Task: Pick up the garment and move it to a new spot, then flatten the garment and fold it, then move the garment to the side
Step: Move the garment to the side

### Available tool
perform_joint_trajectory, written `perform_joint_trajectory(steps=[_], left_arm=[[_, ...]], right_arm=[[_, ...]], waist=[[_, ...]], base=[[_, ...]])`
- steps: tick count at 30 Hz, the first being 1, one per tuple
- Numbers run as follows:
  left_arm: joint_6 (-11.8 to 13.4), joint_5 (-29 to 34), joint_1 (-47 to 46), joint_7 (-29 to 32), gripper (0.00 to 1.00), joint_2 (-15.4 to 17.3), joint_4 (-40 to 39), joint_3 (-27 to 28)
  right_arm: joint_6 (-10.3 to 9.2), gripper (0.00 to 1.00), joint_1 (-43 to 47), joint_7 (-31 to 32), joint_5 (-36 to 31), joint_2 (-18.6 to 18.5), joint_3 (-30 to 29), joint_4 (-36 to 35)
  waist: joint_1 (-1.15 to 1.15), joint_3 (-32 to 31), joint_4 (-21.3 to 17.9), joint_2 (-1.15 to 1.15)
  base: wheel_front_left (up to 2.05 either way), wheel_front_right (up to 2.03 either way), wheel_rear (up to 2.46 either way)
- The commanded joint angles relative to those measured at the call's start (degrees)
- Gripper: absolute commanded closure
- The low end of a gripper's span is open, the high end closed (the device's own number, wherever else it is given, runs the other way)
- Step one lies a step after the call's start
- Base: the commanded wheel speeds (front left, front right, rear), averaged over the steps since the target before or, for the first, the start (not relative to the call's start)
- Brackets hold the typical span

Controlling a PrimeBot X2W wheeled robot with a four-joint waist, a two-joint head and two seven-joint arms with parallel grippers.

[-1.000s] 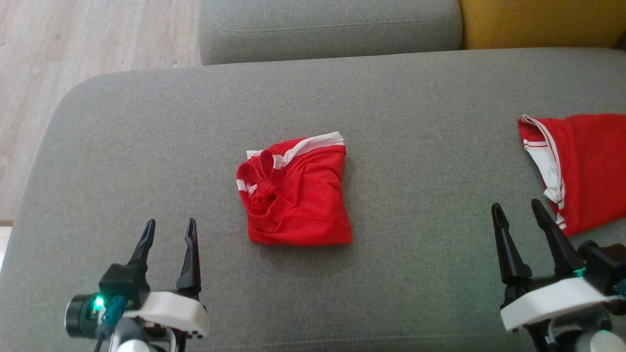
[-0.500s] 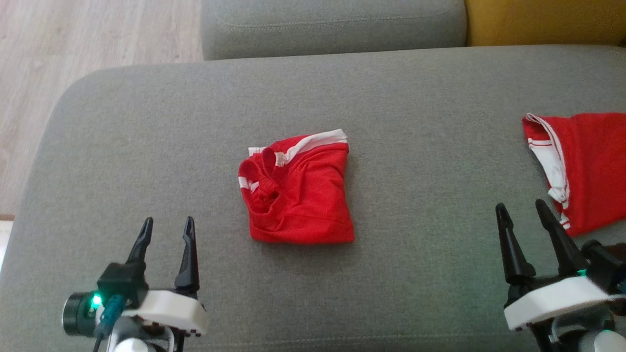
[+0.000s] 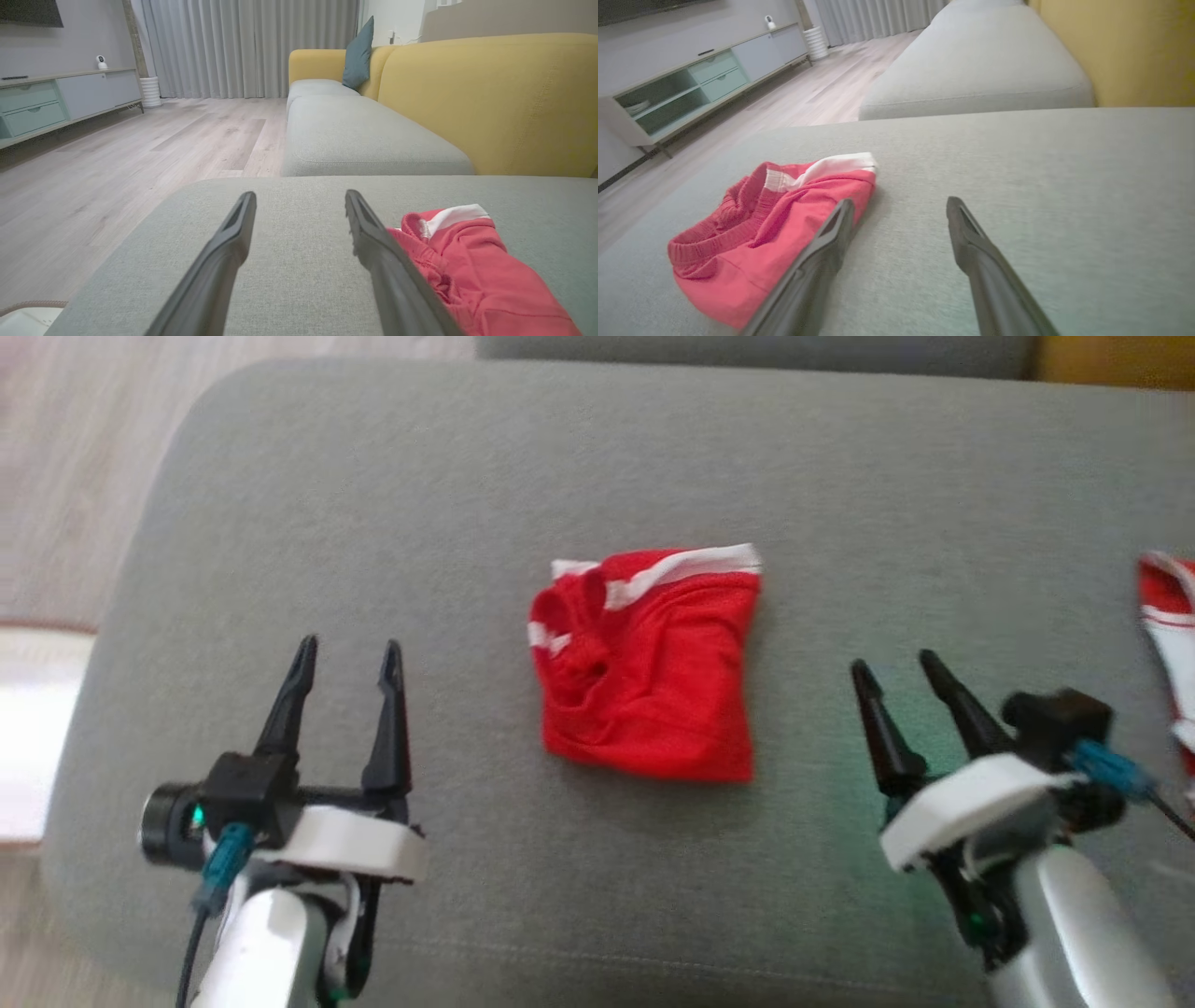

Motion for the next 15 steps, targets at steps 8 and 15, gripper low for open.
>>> perform_joint_trajectory(steps=[8,15], left_arm=[[-0.9,0.7,-5.4,-1.4,0.00,-1.5,-0.4,-0.1],[-1.0,0.8,-5.4,-1.5,0.00,-2.4,-0.9,-0.1]], right_arm=[[0.22,0.00,-11.5,-0.5,4.0,1.8,6.1,15.5],[0.22,0.00,-15.6,5.0,8.6,2.8,9.3,25.8]], waist=[[-0.01,3.3,7.7,0.00],[-0.01,3.4,9.3,0.00]], base=[[0.00,0.00,0.00],[0.00,0.00,0.00]])
